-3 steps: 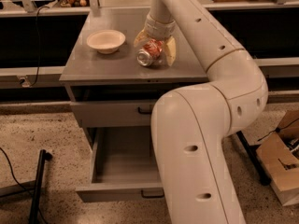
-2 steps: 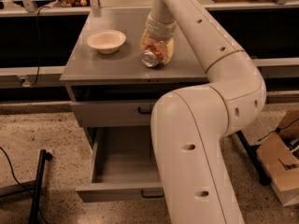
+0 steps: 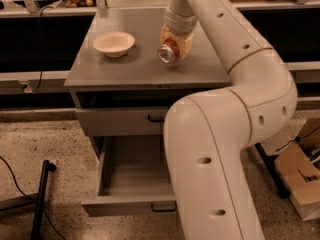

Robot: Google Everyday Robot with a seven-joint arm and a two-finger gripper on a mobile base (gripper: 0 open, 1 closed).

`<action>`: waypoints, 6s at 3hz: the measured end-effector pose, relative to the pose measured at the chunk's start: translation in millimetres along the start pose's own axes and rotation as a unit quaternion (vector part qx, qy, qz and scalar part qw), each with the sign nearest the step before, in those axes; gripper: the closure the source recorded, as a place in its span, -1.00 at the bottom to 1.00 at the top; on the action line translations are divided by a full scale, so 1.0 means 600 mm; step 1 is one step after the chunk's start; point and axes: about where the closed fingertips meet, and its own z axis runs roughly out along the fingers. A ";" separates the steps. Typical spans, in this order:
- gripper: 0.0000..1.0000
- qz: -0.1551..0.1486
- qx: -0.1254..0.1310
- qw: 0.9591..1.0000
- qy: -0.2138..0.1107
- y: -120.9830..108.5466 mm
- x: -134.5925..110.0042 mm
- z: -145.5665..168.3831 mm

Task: Place coke can into middle drawer

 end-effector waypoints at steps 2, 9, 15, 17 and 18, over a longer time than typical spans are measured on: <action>1.00 0.000 0.048 0.999 -0.010 0.011 -0.012 -0.056; 1.00 -0.298 0.235 0.917 -0.126 0.038 -0.157 -0.122; 1.00 -0.213 0.339 0.910 -0.110 0.222 -0.280 0.005; 1.00 -0.195 0.343 0.902 -0.178 0.277 -0.314 0.206; 1.00 -0.193 0.366 0.891 -0.186 0.317 -0.320 0.271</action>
Offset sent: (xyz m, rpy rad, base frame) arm -0.0131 -0.0090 0.0280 0.0689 -0.0431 0.0053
